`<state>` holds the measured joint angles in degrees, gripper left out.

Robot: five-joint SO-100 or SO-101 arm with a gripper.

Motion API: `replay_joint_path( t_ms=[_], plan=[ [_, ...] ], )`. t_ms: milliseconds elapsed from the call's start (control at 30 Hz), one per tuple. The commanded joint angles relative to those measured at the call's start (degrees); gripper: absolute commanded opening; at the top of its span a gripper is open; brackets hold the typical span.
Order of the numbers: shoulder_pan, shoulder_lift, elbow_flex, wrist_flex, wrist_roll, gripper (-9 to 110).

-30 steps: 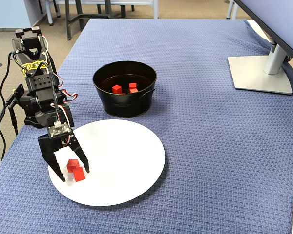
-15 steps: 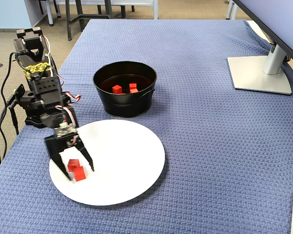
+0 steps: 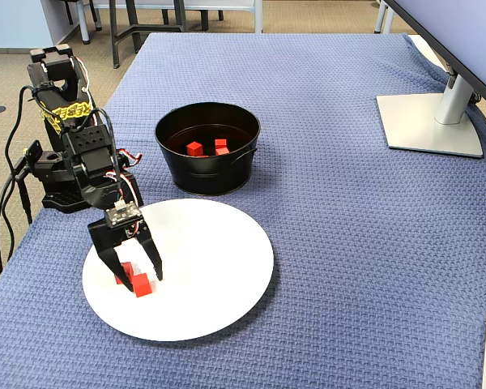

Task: Pick up the red cubes from the white plate and place them in the black recipient

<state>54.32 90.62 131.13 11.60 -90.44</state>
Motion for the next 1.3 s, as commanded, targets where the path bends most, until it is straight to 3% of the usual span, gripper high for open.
replay_joint_path(
  t_ms=[0, 200, 400, 600, 800, 933, 1067, 1100, 1133, 1167, 1200, 1267],
  plan=[
    [-0.18, 3.16, -0.62, -1.05, 1.32, 0],
    [-0.79, 6.86, -3.34, 1.23, 3.25, 0],
    [-3.34, 17.49, -11.6, 16.88, 11.43, 0],
    [-12.3, 29.44, -20.04, 35.68, 37.09, 0],
    [-27.95, 37.88, -34.28, 58.01, 65.57, 0],
    [-43.42, 40.69, -33.49, 62.31, 81.12, 0],
    [-61.44, 41.66, -26.81, 62.31, 90.18, 0],
    [-66.09, 41.4, -24.87, 61.96, 89.74, 1],
    [-70.31, 41.22, -22.68, 61.61, 86.84, 17],
    [-73.39, 40.78, -20.83, 61.61, 81.83, 44],
    [-74.53, 40.34, -19.51, 62.05, 76.38, 54],
    [-69.52, 42.8, -16.7, 58.71, 69.35, 51]
  ],
)
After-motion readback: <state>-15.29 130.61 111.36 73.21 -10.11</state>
